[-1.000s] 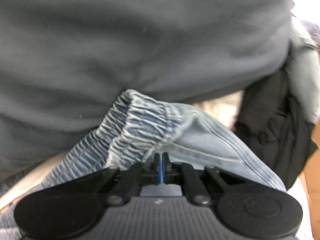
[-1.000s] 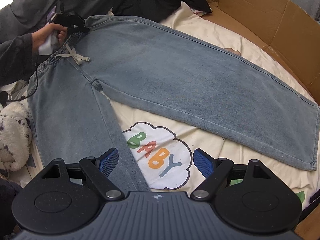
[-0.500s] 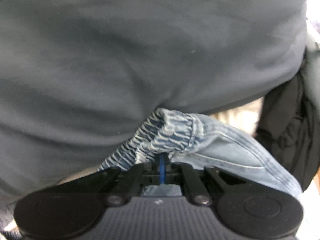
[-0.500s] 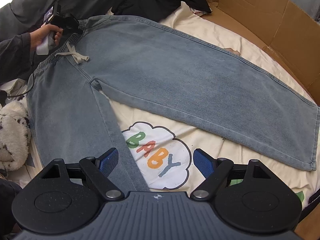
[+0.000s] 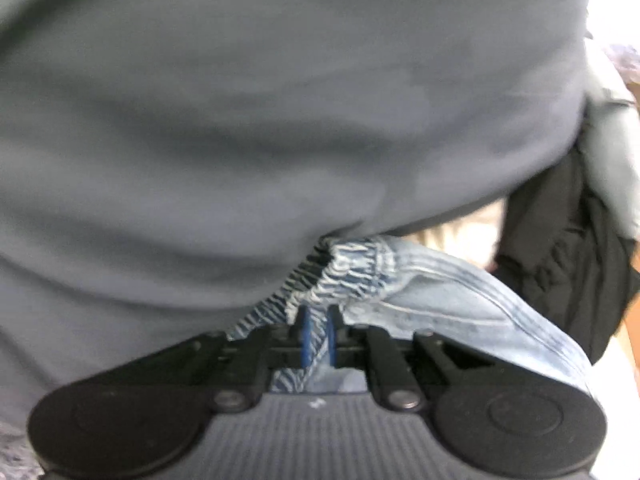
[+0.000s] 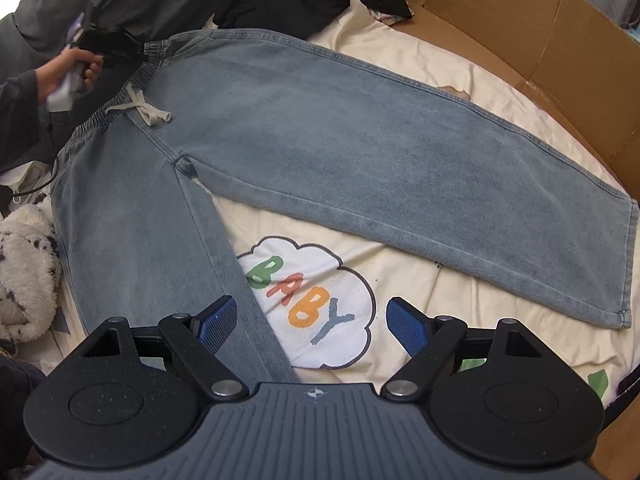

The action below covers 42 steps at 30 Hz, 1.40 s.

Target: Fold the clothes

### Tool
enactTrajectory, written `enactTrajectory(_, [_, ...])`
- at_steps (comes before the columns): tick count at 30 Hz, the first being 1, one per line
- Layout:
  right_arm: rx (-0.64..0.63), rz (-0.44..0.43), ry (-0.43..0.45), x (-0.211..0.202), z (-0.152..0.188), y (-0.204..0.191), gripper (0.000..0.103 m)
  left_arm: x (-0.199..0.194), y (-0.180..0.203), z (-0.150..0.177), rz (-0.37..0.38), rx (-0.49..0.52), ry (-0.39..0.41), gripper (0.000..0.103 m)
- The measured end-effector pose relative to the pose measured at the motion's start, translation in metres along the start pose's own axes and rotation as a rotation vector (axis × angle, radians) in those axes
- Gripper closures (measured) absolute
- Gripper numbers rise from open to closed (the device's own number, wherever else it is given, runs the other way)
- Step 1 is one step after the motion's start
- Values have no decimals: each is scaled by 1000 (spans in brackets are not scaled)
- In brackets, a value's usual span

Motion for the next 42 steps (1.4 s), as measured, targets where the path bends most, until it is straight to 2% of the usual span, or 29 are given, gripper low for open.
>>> enactTrajectory(4, [-8, -2, 3, 0, -1, -2, 16, -12, -5, 22, 35, 13, -41, 94])
enactTrajectory(9, [-8, 0, -1, 1, -1, -2, 16, -5, -16, 45, 42, 20, -114, 94])
enactTrajectory(11, [-8, 2, -5, 2, 0, -2, 16, -1, -24, 53, 27, 25, -131, 95])
enactTrajectory(12, [-8, 3, -7, 2, 0, -3, 16, 1, -26, 56, 19, 28, -134, 100])
enactTrajectory(15, [-13, 6, -10, 3, 0, -4, 16, 15, -29, 56, 4, 41, -143, 100])
enactTrajectory(18, [-18, 7, -10, 3, -1, -5, 16, 24, -32, 53, -60, 84, -121, 100])
enactTrajectory(22, [-20, 5, -10, 3, -1, -6, 16, 34, -34, 51, -106, 114, -103, 100])
enactTrajectory(27, [-16, 1, -5, 1, 1, -4, 16, 20, -26, 47, -122, 86, -112, 100])
enactTrajectory(29, [-13, 1, -5, 1, 1, -2, 16, 5, -23, 48, -110, 80, -99, 97])
enactTrajectory(30, [-12, 0, -5, 1, 2, -2, 16, -3, -21, 50, -106, 86, -92, 89])
enactTrajectory(31, [-11, -3, -6, 1, 2, -1, 16, -10, -20, 52, -109, 91, -88, 75])
enactTrajectory(32, [-10, -5, -8, 2, 3, -1, 16, -16, -20, 55, -115, 94, -83, 67])
enactTrajectory(33, [-10, -7, -11, 2, 4, 0, 16, -22, -20, 58, -119, 95, -80, 52])
enactTrajectory(34, [-9, -9, -13, 2, 4, 0, 16, -25, -19, 62, -119, 98, -85, 49])
enactTrajectory(38, [-9, 13, -13, -1, 5, 4, 16, -31, -13, 76, -101, 126, -132, 48])
enactTrajectory(40, [0, 26, 4, -7, 2, 7, 16, -44, -16, 88, -108, 140, -144, 41])
enactTrajectory(42, [14, 33, 29, -14, -4, 10, 16, -56, -17, 96, -111, 139, -156, 41])
Point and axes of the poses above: each gripper's, at about its wrist camera, not at the fingertips, and x roughly the way its jaws point, y to its right, z to its underside, the point moved 6 cm from there along x, roughly the way its jaws point, and after that the axes turned 8 degrees about -y, right-handed, at the moved point
